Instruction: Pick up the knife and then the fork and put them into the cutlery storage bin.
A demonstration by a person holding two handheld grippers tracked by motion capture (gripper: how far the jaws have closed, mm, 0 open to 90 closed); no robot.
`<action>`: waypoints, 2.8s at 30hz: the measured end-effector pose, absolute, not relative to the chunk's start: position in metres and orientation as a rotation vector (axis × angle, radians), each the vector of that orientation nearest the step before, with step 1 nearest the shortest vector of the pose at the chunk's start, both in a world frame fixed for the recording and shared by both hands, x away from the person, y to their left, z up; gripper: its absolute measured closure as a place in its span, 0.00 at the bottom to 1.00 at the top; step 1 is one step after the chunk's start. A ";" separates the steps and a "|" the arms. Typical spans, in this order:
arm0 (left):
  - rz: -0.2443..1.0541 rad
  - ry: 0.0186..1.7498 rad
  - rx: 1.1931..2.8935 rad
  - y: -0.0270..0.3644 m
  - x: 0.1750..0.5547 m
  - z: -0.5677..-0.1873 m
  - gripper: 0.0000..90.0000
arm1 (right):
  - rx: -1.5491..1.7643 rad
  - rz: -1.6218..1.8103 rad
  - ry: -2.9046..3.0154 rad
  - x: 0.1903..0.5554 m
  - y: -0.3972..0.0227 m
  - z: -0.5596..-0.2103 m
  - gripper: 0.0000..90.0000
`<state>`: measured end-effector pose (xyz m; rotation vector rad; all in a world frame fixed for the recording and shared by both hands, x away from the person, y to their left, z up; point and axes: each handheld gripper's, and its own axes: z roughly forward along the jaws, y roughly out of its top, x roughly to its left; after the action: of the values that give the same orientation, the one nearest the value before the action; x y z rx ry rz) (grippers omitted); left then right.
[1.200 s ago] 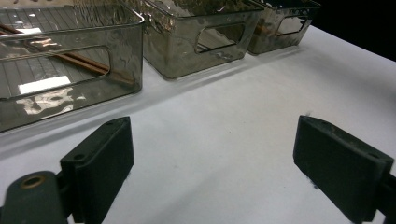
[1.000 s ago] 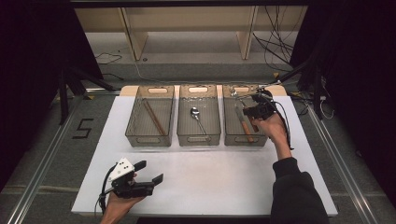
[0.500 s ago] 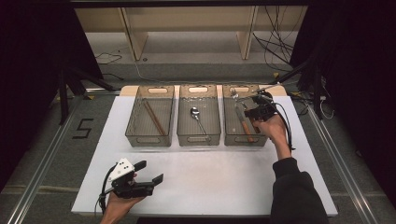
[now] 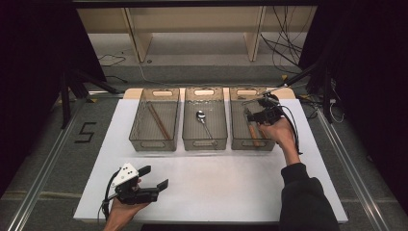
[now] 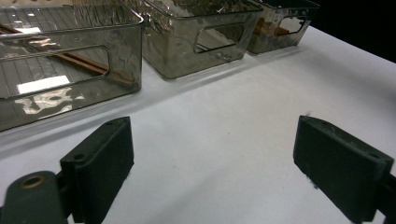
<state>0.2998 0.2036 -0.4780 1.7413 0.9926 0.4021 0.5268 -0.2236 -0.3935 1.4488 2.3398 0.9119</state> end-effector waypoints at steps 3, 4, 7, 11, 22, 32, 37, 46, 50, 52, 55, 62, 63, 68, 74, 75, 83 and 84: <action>0.402 0.992 1.741 0.204 0.300 -0.478 0.13 | 1.445 0.931 2.342 0.524 -0.225 -0.393 0.69; 0.403 0.992 1.740 0.204 0.300 -0.478 0.13 | 1.439 0.940 2.341 0.523 -0.225 -0.392 0.67; 0.402 0.994 1.741 0.204 0.300 -0.478 0.13 | 1.415 0.978 2.333 0.516 -0.226 -0.389 0.65; 0.403 0.992 1.742 0.203 0.300 -0.478 0.13 | 1.371 1.043 2.331 0.503 -0.225 -0.384 0.61; 0.404 0.992 1.744 0.203 0.300 -0.478 0.13 | 1.319 1.135 2.331 0.477 -0.221 -0.384 0.50; 0.406 0.992 1.744 0.203 0.300 -0.478 0.13 | 1.268 1.209 2.329 0.454 -0.214 -0.385 0.43; 0.404 0.992 1.744 0.203 0.300 -0.478 0.13 | 1.231 1.256 2.329 0.440 -0.210 -0.387 0.41; 0.406 0.993 1.743 0.203 0.300 -0.478 0.13 | 1.154 1.327 2.334 0.412 -0.206 -0.398 0.38; 0.405 0.993 1.744 0.203 0.300 -0.478 0.13 | 1.136 1.351 2.330 0.401 -0.207 -0.404 0.37; 0.405 0.992 1.744 0.203 0.300 -0.478 0.13 | 1.129 1.346 2.335 0.397 -0.208 -0.407 0.36; 0.405 0.991 1.745 0.203 0.300 -0.478 0.13 | 1.130 1.368 2.326 0.391 -0.209 -0.410 0.34; 0.404 0.994 1.745 0.203 0.300 -0.478 0.13 | 1.125 1.401 2.313 0.376 -0.213 -0.418 0.32; 0.404 0.994 1.746 0.203 0.301 -0.478 0.13 | 1.126 1.408 2.312 0.373 -0.213 -0.420 0.32; 0.400 0.997 1.745 0.203 0.302 -0.478 0.13 | 1.116 1.440 2.289 0.362 -0.216 -0.426 0.32; 0.401 0.997 1.745 0.203 0.302 -0.478 0.13 | 1.123 1.468 2.288 0.351 -0.218 -0.437 0.30; 0.403 0.996 1.746 0.203 0.302 -0.478 0.13 | 1.114 1.465 2.287 0.349 -0.218 -0.438 0.30; 0.403 0.994 1.747 0.203 0.301 -0.478 0.13 | 1.113 1.494 2.261 0.338 -0.223 -0.446 0.29; 0.404 0.992 1.749 0.202 0.301 -0.478 0.13 | 1.113 1.499 2.251 0.336 -0.224 -0.447 0.29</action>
<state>0.3013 0.2022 -0.4781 1.7493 0.9923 0.4042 0.3362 -0.2238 -0.4471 1.1127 2.2511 1.4988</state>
